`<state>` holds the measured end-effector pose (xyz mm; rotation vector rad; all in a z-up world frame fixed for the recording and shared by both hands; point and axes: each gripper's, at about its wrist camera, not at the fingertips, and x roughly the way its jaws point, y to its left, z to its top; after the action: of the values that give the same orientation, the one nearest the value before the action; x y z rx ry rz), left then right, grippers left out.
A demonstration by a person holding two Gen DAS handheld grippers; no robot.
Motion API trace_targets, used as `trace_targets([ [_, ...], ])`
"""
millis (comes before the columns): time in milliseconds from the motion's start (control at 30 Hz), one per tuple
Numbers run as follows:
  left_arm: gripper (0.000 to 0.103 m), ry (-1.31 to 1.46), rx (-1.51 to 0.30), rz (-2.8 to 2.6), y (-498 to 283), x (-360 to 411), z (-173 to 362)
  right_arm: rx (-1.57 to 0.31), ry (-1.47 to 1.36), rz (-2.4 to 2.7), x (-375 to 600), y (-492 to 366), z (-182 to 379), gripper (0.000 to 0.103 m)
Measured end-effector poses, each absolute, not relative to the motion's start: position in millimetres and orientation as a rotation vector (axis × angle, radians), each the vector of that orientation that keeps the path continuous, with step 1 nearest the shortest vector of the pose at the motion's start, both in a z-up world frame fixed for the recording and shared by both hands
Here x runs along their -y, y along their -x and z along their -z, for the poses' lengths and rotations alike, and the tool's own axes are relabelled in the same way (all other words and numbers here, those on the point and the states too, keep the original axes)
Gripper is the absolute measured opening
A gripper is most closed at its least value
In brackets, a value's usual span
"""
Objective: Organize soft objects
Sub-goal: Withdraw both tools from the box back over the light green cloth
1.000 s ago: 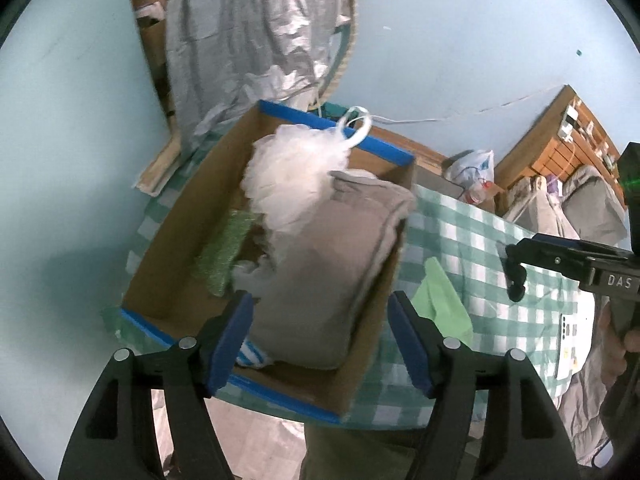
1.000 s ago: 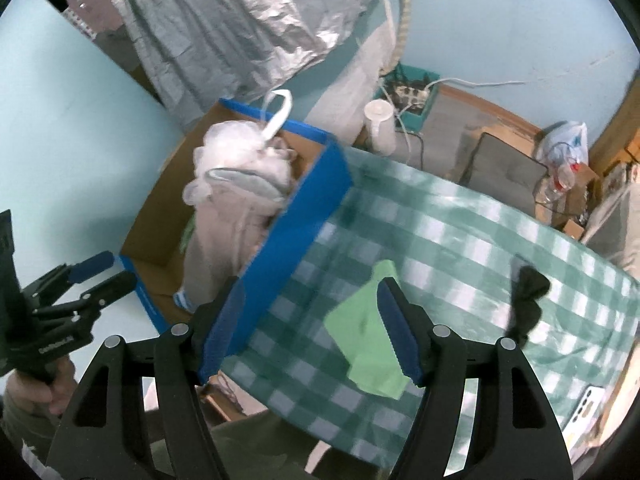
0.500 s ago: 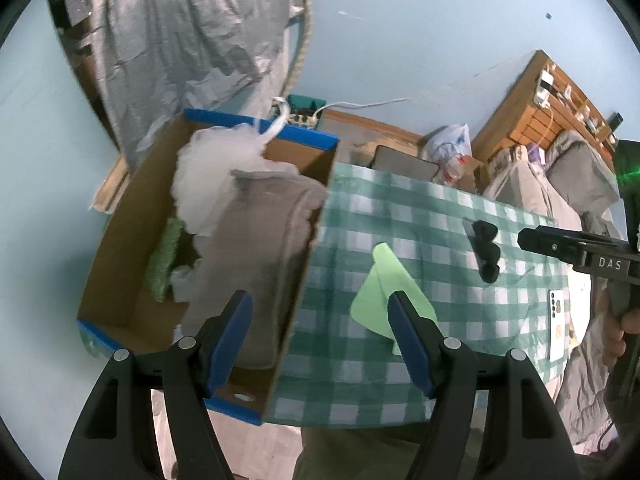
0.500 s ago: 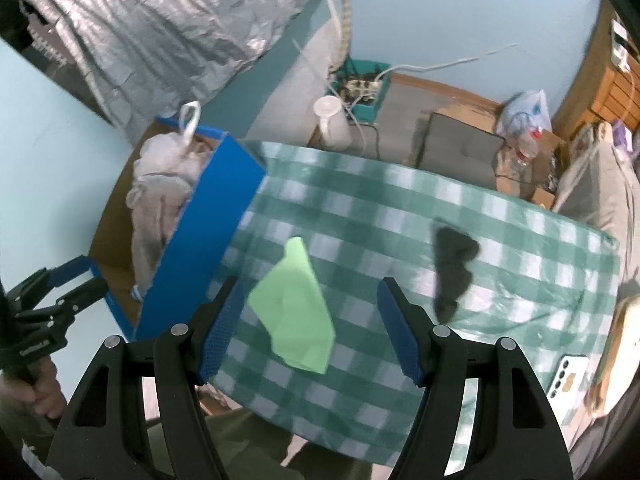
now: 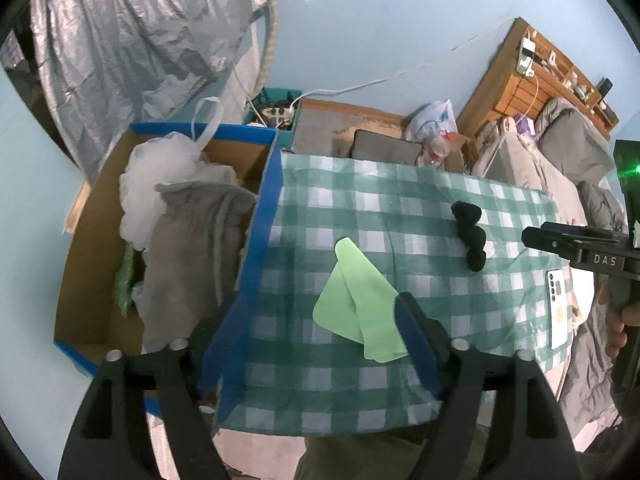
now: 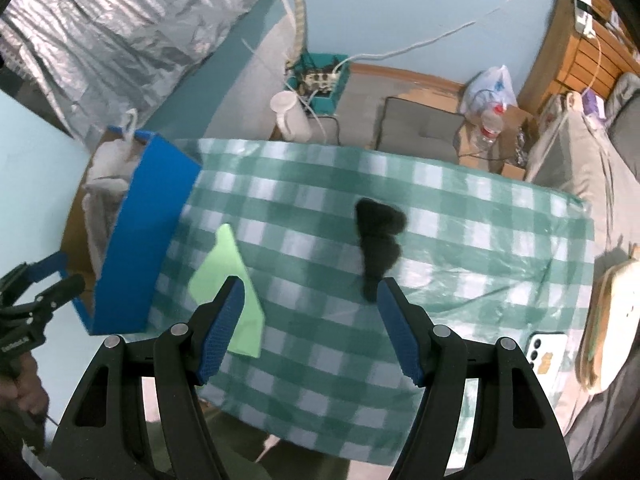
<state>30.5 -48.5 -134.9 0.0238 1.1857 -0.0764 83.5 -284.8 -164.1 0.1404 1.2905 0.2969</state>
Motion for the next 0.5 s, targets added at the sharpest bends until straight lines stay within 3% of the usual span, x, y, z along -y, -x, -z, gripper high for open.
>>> trace_targets([
  [500, 0.08, -0.074, -1.274, 0.11, -59.0, 81.9, 174.8, -1.335, -0.08, -0.266, 302.3, -108.2, 215.8, 0.07],
])
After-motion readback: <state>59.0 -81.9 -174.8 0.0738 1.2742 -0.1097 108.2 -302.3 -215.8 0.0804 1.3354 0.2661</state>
